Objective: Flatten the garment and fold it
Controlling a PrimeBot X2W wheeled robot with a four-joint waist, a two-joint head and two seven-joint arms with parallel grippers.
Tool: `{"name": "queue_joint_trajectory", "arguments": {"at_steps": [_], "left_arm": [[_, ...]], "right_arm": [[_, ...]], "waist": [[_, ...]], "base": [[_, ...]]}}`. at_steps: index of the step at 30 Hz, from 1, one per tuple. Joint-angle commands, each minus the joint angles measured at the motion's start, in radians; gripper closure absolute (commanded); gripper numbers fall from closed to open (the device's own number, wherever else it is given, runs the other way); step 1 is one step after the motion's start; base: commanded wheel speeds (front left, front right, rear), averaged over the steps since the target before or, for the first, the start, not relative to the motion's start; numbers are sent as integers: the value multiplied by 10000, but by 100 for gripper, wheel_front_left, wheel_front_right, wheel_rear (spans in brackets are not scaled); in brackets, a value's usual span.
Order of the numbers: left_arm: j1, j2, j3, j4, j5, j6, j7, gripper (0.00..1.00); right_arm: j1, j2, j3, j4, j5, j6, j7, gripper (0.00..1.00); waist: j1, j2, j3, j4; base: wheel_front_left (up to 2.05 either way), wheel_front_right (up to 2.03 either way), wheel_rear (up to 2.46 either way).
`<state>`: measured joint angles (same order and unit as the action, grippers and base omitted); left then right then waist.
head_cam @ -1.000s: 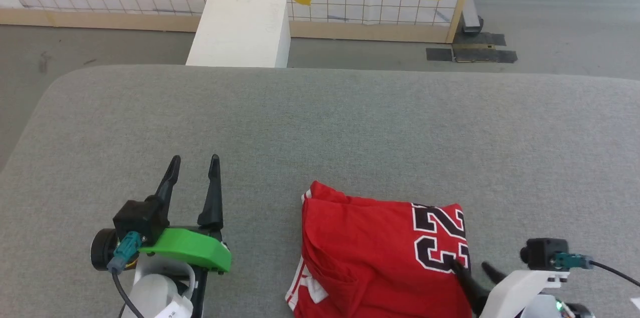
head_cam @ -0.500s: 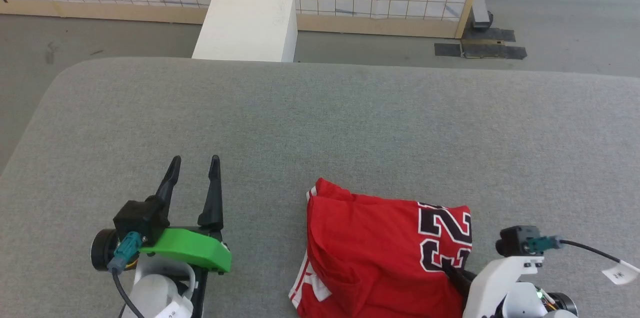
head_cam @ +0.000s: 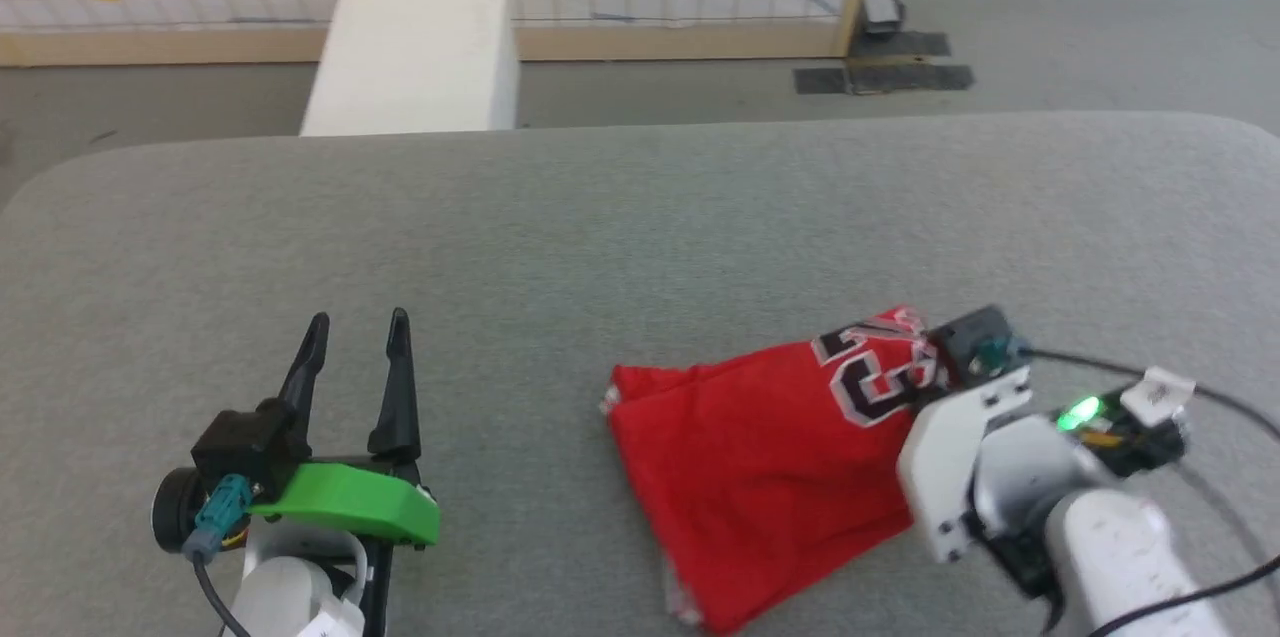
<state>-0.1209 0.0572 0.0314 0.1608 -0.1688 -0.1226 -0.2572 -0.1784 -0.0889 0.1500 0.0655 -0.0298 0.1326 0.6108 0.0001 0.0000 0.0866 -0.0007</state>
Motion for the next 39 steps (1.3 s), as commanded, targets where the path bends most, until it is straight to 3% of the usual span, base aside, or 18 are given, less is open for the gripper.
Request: {"name": "queue_joint_trajectory", "arguments": {"at_steps": [1, 8, 16, 22, 32, 33, 34, 35, 39], "left_arm": [[44, -47, 31, -106, -52, -7, -45, 0], [-521, -50, -69, -576, 112, -15, -45, 0], [-1209, 144, -253, -1004, 329, -39, -46, 0], [-1629, 404, -366, -1100, 390, -51, -46, 0], [-1828, 596, -459, -1025, 356, -60, -46, 0], [-1808, 581, -469, -997, 344, -60, -46, 0], [-1781, 565, -464, -980, 331, -59, -46, 0], [-1736, 538, -470, -942, 310, -59, -46, 0], [-1538, 415, -480, -755, 213, -58, -46, 0]], "right_arm": [[-374, -461, 5, -23, -110, -19, 148, 100], [-2024, -2627, -628, 826, -94, -19, 327, 100], [-3479, -3674, -1572, 2401, -468, -19, -586, 100], [-4280, -3880, -2519, 3416, -1496, -19, -1619, 100], [-4900, -3335, -4366, 4486, -3214, -19, -2748, 98], [-4883, -3245, -4576, 4600, -3334, -19, -2839, 64], [-4852, -3176, -4744, 4697, -3436, -19, -2867, 18], [-4805, -3087, -5007, 4813, -3548, -19, -2872, 0], [-4636, -2639, -6146, 4875, -3596, -19, -3244, 0]], "waist": [[-1, 0, 235, -671], [-1, 0, 1143, -1827], [-1, 0, 2478, -2400], [-1, 0, 3181, -2351], [-1, 0, 3351, -1978], [-1, 0, 3259, -1925], [-1, 0, 3181, -1890], [-1, 0, 3048, -1832], [-1, 0, 2414, -1564]], "base": [[0, 0, 0], [0, 0, 0], [0, 0, 0], [0, 0, 0], [0, 0, 0], [0, 0, 0], [0, 0, 0], [0, 0, 0], [0, 0, 0]]}}
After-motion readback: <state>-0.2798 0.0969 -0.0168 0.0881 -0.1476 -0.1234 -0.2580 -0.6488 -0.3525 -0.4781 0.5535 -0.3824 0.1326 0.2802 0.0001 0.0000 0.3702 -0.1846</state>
